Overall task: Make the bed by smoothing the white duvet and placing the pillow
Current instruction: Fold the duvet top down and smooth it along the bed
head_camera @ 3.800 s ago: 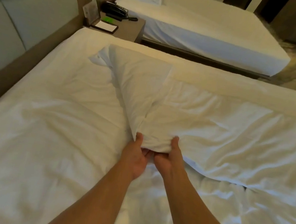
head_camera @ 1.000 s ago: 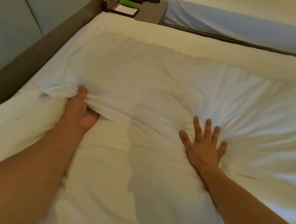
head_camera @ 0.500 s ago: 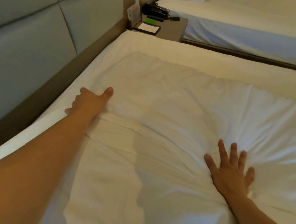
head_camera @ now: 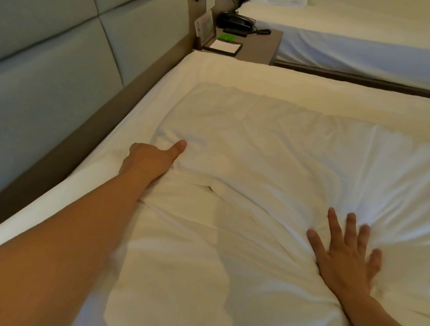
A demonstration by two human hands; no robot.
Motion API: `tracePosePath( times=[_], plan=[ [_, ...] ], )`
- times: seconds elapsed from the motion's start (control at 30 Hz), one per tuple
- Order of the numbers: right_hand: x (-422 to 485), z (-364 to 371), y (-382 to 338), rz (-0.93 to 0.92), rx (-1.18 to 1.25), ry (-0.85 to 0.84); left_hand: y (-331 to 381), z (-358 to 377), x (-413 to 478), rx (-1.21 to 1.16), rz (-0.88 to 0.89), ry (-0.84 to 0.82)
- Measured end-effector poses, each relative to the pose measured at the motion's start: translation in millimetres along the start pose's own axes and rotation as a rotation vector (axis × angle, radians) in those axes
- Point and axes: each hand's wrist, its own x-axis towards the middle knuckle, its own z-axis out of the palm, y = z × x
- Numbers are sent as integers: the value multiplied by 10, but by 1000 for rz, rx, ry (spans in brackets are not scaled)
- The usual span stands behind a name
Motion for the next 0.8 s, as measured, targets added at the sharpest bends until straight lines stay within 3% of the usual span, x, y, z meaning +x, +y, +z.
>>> tracePosePath(
  times=[0.2,0.33,0.53,0.63,0.8],
  plan=[
    [38,8,21,-3,0,-50,61,-188,-179,-231,-69,-394],
    [41,-17,3,1,-2,-86,57,-328,-386,-277,-27,-477],
    [33,-93,8,-16,46,-131,-132,-241,-397,-360,63,-293],
    [16,-175,95,-58,75,-164,-189,-223,-483,-495,89,-82],
    [6,-376,249,-78,215,-232,270,-617,-1078,-513,387,172]
  ],
)
